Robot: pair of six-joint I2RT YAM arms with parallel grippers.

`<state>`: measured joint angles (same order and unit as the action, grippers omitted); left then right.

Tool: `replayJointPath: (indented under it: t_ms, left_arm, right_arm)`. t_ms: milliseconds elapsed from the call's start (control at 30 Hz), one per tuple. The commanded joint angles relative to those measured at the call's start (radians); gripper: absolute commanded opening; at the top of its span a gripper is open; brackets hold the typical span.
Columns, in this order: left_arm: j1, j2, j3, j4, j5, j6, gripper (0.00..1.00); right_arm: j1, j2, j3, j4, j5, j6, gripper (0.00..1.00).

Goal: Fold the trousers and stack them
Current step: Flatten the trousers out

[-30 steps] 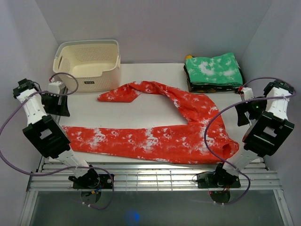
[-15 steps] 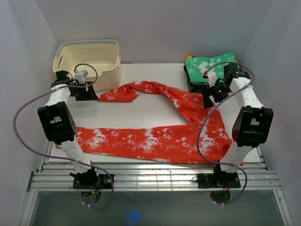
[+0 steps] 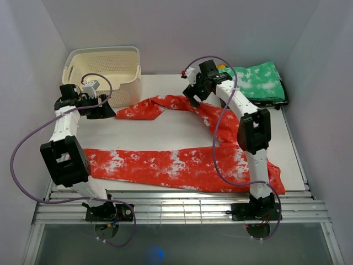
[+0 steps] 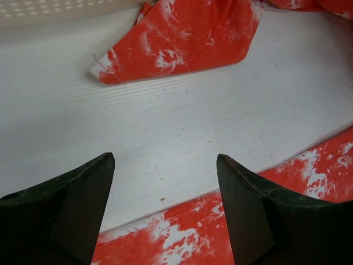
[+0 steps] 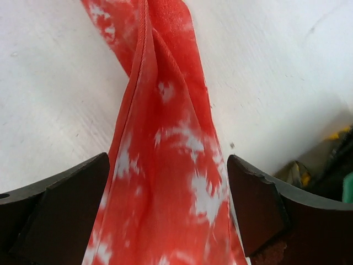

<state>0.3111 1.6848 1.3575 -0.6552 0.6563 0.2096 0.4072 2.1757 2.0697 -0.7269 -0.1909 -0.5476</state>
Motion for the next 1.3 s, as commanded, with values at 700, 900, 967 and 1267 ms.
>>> replayJointPath:
  t_ms: [700,900,967,1267]
  left_arm:
    - [0.02,-0.109,-0.009,-0.064,-0.027,0.03,0.86]
    - [0.029,-0.114,-0.04,-0.092,-0.03,0.128,0.86]
    - [0.029,-0.106,-0.04,-0.113,-0.02,0.14,0.86]
    - [-0.007,-0.024,0.057,-0.248,0.144,0.332,0.89]
  right_arm:
    - [0.074,-0.368,-0.394,-0.141,-0.238,-0.187,0.08]
    - [0.139,-0.572,-0.933,-0.218,-0.144,-0.452,0.08]
    - [0.154,-0.591,-0.986,-0.18,-0.098,-0.462,0.08]
    - [0.282,-0.711,-1.248,-0.009,0.016,-0.416,0.08]
